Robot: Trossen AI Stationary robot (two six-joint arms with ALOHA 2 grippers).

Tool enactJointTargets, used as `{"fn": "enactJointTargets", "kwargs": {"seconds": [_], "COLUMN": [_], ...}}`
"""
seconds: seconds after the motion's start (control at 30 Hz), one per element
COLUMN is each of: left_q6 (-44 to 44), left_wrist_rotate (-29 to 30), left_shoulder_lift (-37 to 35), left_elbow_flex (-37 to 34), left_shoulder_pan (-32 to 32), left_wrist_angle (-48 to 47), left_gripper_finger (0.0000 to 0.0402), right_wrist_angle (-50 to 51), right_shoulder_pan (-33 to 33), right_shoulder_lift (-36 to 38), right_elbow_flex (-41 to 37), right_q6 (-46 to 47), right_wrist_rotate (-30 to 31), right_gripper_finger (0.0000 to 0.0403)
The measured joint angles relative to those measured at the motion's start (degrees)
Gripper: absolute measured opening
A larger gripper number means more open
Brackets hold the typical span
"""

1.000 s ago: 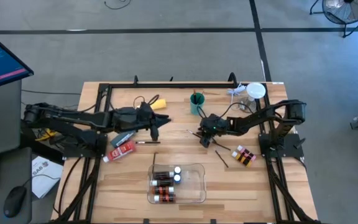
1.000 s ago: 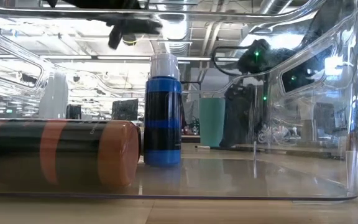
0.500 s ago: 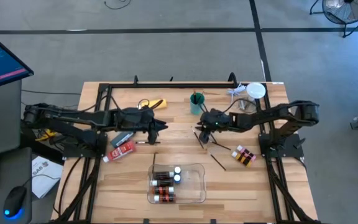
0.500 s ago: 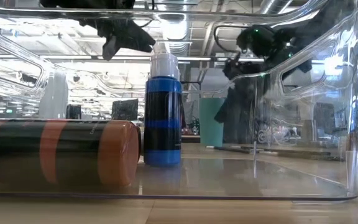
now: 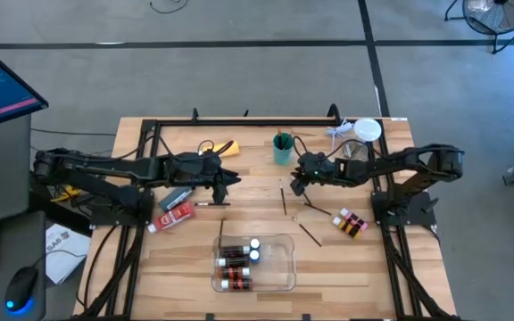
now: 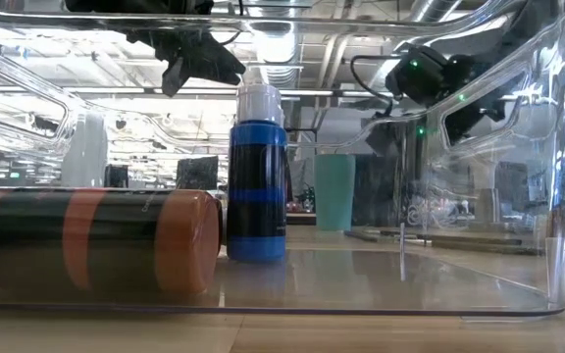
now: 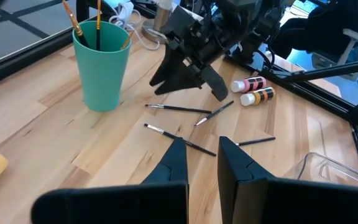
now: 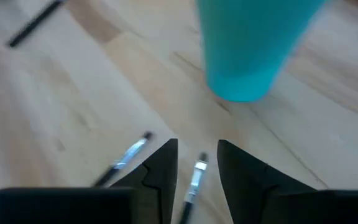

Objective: Pick & Place Paint Supplies
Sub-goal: Put the silver paint brush into the green cup

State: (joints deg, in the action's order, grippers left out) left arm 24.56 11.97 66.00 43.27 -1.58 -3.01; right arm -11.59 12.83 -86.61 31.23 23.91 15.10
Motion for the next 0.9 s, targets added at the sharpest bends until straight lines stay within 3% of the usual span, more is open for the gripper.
{"fn": "enactJointTargets", "kwargs": {"seconds": [0.13,0.9], "left_q6": [0.3,2.8], "left_wrist_rotate": [0.0,0.0], "left_shoulder_lift": [0.0,0.0], "left_elbow_flex": [0.0,0.0], "left_shoulder_pan": [0.0,-0.4], "left_wrist_angle": [0.0,0.0], "left_gripper_finger": [0.0002,0.0002], "right_wrist_angle": [-1.1,-5.0], "right_shoulder_pan": [-0.5,-3.0], "right_shoulder_lift": [0.0,-9.1], "right_elbow_flex": [-0.7,-0.7], "right_q6": [0.7,1.7], "right_wrist_rotate": [3.1,3.0], "right_gripper_finger": [0.0107,0.0107]}}
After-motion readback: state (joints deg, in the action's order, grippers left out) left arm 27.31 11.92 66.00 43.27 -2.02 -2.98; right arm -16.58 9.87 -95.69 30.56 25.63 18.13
